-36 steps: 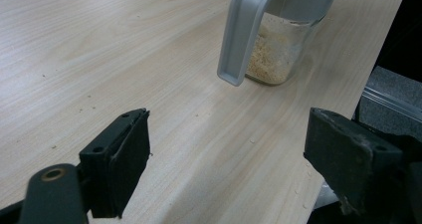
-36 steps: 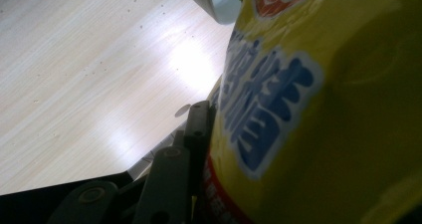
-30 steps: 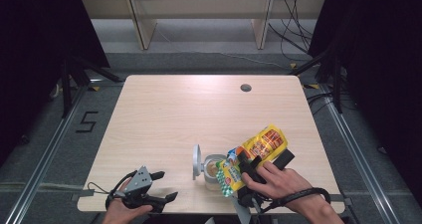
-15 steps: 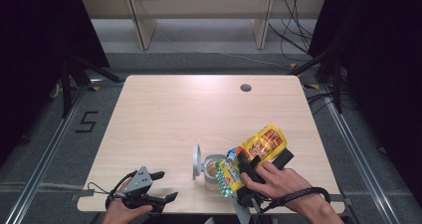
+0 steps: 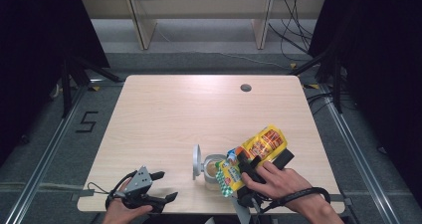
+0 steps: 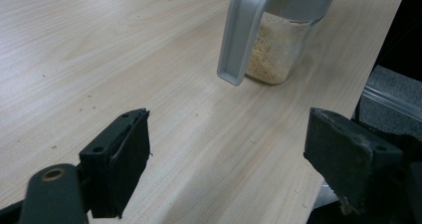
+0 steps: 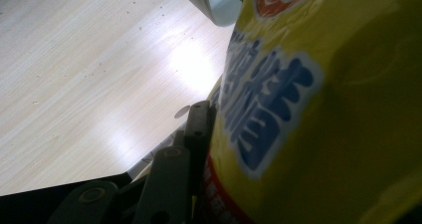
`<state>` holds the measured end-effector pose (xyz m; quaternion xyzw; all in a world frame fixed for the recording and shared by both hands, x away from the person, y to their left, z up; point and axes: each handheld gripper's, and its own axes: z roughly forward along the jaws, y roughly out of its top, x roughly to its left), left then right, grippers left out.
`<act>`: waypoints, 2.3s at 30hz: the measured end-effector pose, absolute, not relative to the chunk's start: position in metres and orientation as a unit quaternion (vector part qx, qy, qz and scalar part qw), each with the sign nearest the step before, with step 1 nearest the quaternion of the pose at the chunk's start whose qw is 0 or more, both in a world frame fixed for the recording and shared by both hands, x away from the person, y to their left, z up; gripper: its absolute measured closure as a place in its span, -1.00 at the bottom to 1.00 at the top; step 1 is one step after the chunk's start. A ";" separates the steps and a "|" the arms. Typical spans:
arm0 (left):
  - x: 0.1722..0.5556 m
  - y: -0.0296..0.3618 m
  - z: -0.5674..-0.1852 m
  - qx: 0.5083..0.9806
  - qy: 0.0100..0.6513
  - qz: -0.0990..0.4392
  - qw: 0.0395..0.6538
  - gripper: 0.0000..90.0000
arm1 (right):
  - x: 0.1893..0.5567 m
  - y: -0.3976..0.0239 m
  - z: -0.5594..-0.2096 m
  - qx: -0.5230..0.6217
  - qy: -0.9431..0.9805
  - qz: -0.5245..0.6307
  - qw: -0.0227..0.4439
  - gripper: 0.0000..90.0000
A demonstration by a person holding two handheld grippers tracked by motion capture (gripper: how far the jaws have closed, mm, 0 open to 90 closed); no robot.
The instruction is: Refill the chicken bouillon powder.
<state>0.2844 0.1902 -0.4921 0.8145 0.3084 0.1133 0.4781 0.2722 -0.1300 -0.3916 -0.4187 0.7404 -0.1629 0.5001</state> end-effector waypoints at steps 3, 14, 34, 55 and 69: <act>0.286 0.191 -0.492 0.817 0.304 0.113 0.477 -0.61 | 0.272 -0.130 -0.390 -0.419 0.740 -0.160 0.501 0.57; 0.286 0.191 -0.492 0.819 0.299 0.115 0.475 -0.61 | 0.270 -0.132 -0.392 -0.405 0.749 -0.159 0.501 0.57; 0.285 0.191 -0.492 0.814 0.310 0.110 0.478 -0.62 | 0.269 -0.135 -0.395 -0.405 0.749 -0.162 0.498 0.58; 0.285 0.190 -0.493 0.807 0.319 0.109 0.486 -0.62 | 0.268 -0.142 -0.395 -0.399 0.754 -0.164 0.496 0.58; 0.285 0.192 -0.492 0.811 0.315 0.117 0.478 -0.62 | 0.271 -0.132 -0.395 -0.423 0.744 -0.161 0.492 0.58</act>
